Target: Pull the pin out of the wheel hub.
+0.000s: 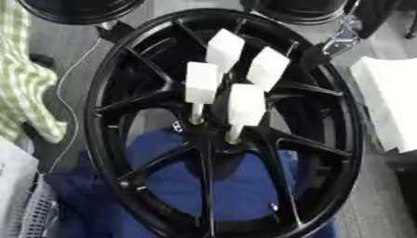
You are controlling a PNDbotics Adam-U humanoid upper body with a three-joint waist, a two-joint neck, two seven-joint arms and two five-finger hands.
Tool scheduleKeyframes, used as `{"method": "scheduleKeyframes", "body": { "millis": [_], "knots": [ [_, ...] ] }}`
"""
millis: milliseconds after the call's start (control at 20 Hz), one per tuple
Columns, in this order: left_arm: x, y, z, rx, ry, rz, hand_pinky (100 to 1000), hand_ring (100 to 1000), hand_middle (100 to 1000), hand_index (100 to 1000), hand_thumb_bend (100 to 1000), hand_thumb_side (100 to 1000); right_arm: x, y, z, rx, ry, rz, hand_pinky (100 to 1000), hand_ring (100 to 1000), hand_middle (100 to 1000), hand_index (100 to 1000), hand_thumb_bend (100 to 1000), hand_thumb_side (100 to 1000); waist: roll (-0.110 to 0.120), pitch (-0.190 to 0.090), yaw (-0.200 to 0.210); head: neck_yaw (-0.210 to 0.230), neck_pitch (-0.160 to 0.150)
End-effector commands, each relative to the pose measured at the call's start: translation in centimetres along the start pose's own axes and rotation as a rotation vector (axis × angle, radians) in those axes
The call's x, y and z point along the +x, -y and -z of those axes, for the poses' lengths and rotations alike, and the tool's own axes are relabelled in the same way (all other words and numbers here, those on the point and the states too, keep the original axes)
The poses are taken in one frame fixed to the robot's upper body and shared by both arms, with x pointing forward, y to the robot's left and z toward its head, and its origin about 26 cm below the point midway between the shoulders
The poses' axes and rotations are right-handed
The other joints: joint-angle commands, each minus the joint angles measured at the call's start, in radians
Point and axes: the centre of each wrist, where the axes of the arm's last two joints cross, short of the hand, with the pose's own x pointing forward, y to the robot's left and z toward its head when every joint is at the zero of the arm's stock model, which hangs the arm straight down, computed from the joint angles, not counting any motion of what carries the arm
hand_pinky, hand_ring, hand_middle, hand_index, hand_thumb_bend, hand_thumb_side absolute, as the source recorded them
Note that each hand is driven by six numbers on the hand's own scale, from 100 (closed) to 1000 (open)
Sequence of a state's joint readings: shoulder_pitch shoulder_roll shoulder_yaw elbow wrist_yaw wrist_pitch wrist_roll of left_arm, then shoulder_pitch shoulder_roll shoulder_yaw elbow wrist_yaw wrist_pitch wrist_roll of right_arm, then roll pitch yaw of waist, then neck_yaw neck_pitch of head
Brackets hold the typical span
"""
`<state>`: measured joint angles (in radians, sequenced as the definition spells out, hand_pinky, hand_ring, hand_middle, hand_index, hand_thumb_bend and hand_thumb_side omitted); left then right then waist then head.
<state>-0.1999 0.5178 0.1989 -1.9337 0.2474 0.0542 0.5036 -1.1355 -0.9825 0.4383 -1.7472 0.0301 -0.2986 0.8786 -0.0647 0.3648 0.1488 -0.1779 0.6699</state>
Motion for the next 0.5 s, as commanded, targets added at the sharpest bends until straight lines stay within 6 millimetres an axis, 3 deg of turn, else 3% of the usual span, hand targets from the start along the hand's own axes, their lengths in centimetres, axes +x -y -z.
{"method": "scheduleKeyframes", "body": {
  "millis": [50, 500],
  "knots": [
    [0.9, 0.0, 0.5, -0.014, 0.035, 0.007, 781, 725, 712, 809, 548, 641, 0.6, 0.6, -0.9, 0.033, 0.006, -0.042, 899, 859, 779, 802, 579, 164, 0.009, -0.013, 0.001, -0.01, -0.003],
    [1.0, 0.2, 0.5, -0.02, 0.033, -0.004, 781, 724, 713, 809, 548, 640, 0.4, 0.4, 0.4, 0.042, 0.024, -0.046, 896, 850, 771, 795, 575, 150, 0.025, -0.014, 0.005, -0.014, 0.033]
  ]
}}
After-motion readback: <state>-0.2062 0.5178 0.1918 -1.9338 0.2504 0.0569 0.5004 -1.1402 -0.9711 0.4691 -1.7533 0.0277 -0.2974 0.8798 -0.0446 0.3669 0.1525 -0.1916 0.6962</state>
